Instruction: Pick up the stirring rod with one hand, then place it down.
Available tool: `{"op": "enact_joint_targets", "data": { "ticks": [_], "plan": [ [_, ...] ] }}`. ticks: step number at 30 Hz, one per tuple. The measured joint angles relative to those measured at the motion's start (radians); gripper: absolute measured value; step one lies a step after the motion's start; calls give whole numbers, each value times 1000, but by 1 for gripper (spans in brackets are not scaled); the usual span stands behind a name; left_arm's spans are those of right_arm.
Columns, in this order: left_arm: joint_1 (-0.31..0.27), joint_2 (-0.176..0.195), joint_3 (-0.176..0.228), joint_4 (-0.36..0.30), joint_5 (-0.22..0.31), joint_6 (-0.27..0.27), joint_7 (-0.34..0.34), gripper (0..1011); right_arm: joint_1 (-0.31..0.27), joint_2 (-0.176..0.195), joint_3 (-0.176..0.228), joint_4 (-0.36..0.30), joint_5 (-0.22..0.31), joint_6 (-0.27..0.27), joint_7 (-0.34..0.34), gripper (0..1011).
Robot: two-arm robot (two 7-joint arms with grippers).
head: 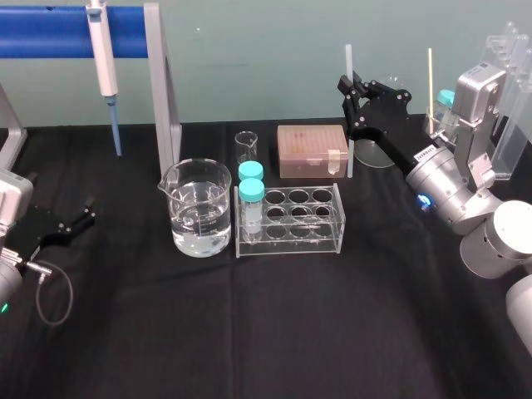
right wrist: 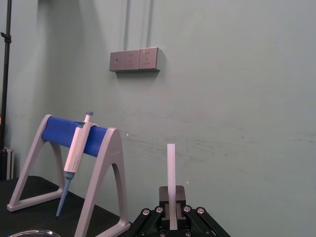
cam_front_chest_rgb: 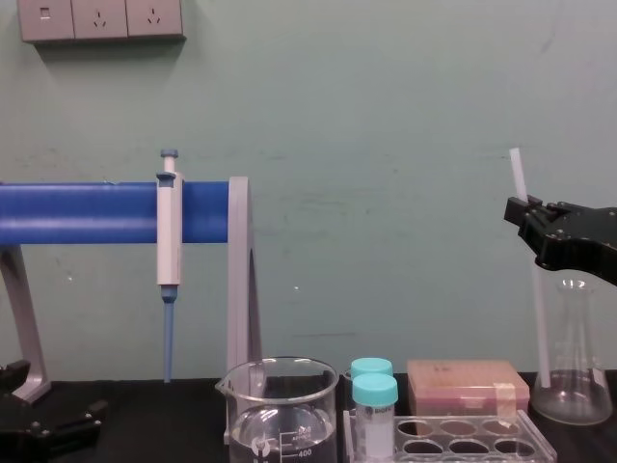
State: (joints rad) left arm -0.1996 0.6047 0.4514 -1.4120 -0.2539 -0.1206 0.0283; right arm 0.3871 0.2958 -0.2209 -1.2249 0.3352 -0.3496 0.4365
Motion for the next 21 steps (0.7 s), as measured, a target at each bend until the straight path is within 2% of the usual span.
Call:
{"op": "enact_joint_targets", "data": {
  "ticks": [21],
  "plan": [
    [0,0,0,0,0,0,0,1000,0,0,0,0,0,0,1,68]
  ]
}}
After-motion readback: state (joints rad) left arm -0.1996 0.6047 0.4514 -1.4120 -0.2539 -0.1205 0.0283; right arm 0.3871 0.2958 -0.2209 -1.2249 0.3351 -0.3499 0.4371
